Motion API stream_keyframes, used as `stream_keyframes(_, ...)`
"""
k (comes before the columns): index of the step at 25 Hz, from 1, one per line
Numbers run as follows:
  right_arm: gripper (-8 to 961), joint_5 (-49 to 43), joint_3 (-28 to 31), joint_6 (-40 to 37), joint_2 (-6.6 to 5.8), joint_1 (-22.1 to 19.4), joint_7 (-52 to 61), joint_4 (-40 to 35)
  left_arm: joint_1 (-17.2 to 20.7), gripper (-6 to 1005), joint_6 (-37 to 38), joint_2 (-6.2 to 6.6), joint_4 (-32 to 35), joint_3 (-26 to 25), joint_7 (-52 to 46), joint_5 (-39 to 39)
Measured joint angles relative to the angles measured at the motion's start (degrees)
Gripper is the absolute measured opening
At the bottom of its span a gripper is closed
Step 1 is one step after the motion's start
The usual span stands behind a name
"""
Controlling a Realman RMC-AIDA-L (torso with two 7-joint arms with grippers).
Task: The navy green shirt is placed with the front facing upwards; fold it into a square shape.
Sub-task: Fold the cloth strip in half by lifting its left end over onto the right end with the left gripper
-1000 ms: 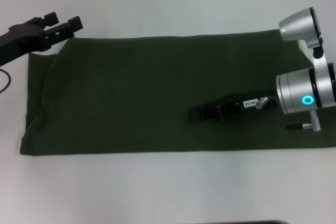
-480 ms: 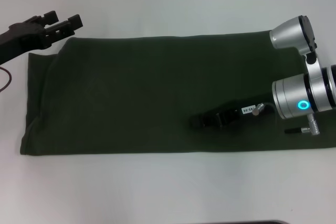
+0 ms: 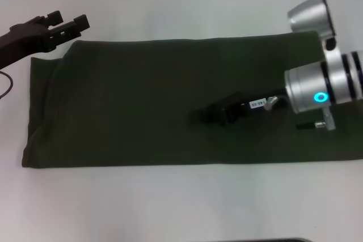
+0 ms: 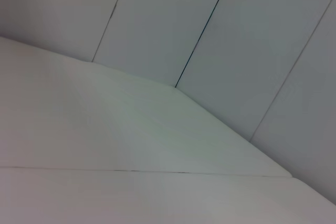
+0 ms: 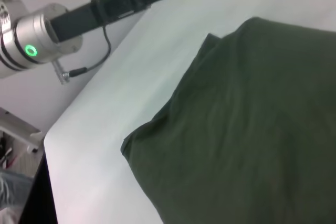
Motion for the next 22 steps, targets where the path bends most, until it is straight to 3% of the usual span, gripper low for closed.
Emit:
stream_keyframes(9, 20, 0.07, -6.43, 5.44, 0.5, 4.2, 0.75, 5.2, -0.07, 888, 0.0, -0.07, 0.0, -0.27, 0.06, -0.15)
stream_keyframes(15, 20, 0.29, -10.1, 8.92, 0.59, 4.57, 3.62, 5.8, -0.16, 888, 0.0, -0.09, -0.06, -0.29, 0.01, -0.26)
stream_keyframes(22, 21, 0.51, -10.42, 8.24, 0.6, 4.49, 3.06, 5.19, -0.18, 888, -0.62, -0.16, -0.09, -0.29, 0.02, -0.41)
